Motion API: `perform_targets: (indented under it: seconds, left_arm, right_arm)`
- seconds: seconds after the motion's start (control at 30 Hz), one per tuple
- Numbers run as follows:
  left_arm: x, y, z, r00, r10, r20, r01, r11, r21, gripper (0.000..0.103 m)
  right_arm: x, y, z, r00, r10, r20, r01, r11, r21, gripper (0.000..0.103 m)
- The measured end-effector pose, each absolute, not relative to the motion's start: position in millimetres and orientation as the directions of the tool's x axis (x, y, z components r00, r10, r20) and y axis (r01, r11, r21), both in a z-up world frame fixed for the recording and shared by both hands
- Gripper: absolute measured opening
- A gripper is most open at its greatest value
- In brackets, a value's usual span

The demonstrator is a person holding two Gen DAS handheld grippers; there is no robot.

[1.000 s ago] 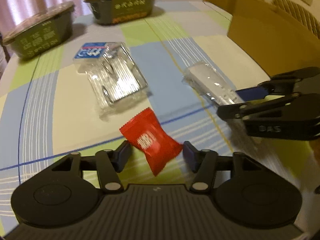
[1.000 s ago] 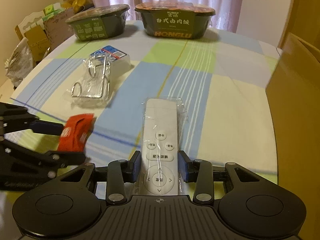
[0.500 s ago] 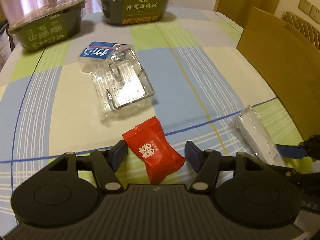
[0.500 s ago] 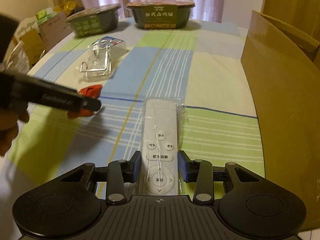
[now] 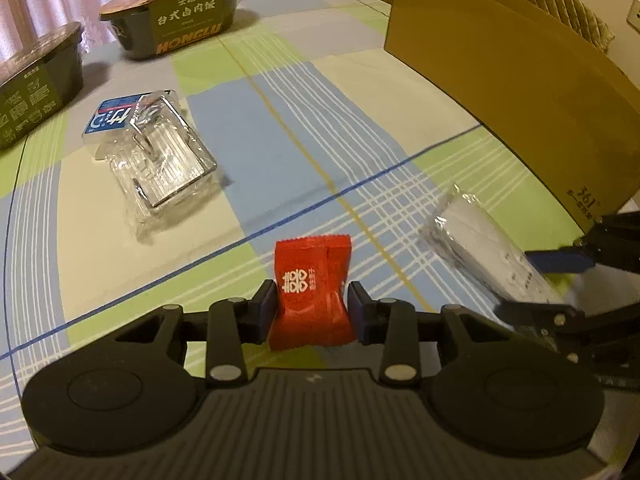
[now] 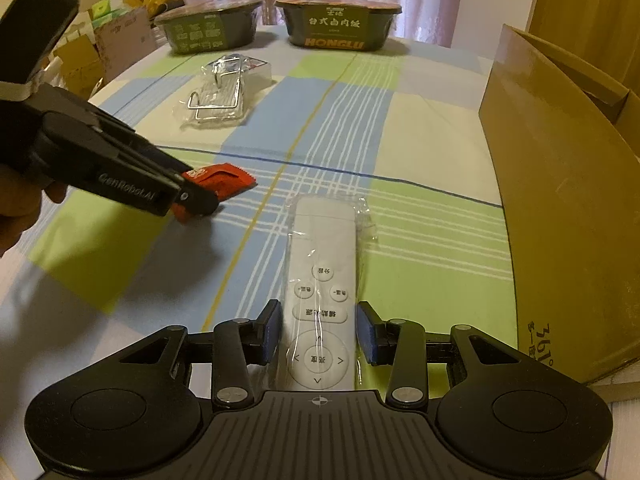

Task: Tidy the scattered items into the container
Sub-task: 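Close the right tool on the white remote while the left tool closes on the red candy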

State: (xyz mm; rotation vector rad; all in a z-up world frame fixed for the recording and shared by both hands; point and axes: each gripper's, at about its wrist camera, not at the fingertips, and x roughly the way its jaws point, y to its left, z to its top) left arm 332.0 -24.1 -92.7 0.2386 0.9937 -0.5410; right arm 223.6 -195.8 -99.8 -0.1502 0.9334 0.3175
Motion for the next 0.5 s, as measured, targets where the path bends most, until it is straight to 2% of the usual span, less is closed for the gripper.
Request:
perform_targets:
  seconds: [0.03, 0.07, 0.1, 0.13, 0.43, 0.47, 0.5]
  left_arm:
    - [331.4, -24.9, -92.7, 0.43, -0.321, -0.844, 0.532, 0.845, -0.05, 0.033]
    - [332.3, -23.9, -92.7, 0.431, -0.319, -0.844, 0.53, 0.847, -0.049, 0.036]
    - [333.0, -22.6, -93.0, 0.434, -0.316, -0.843, 0.526, 0.849, -0.047, 0.04]
    - [335.0, -23.4, -93.8, 0.435, -0.313, -0.844, 0.524, 0.851, -0.046, 0.045]
    - [338.7, -20.2, -95.2, 0.432, -0.32, -0.843, 0.525, 0.849, -0.053, 0.045]
    - [338.9, -19.8, -95.4, 0.43, -0.322, -0.843, 0.526, 0.849, -0.056, 0.043]
    - [339.0, -19.8, -95.4, 0.429, -0.323, -0.844, 0.528, 0.847, -0.056, 0.041]
  right_arm:
    - [224.1, -195.2, -99.6, 0.553, 0.202, -0.808, -0.333, 0.943, 0.008, 0.045]
    - [223.6, -194.5, -98.9, 0.556, 0.203, -0.806, -0.336, 0.942, 0.005, 0.054]
    - [222.7, -194.0, -97.9, 0.569, 0.191, -0.8, -0.33, 0.944, -0.009, 0.071]
    - [220.9, -195.1, -96.5, 0.581, 0.19, -0.791, -0.328, 0.944, -0.014, 0.073]
    - [229.9, -197.9, -103.3, 0.561, 0.213, -0.8, -0.299, 0.953, 0.044, 0.072]
    - [229.4, -196.9, -103.3, 0.562, 0.211, -0.8, -0.3, 0.953, 0.042, 0.068]
    - [228.4, -195.5, -102.6, 0.568, 0.208, -0.796, -0.302, 0.953, 0.034, 0.054]
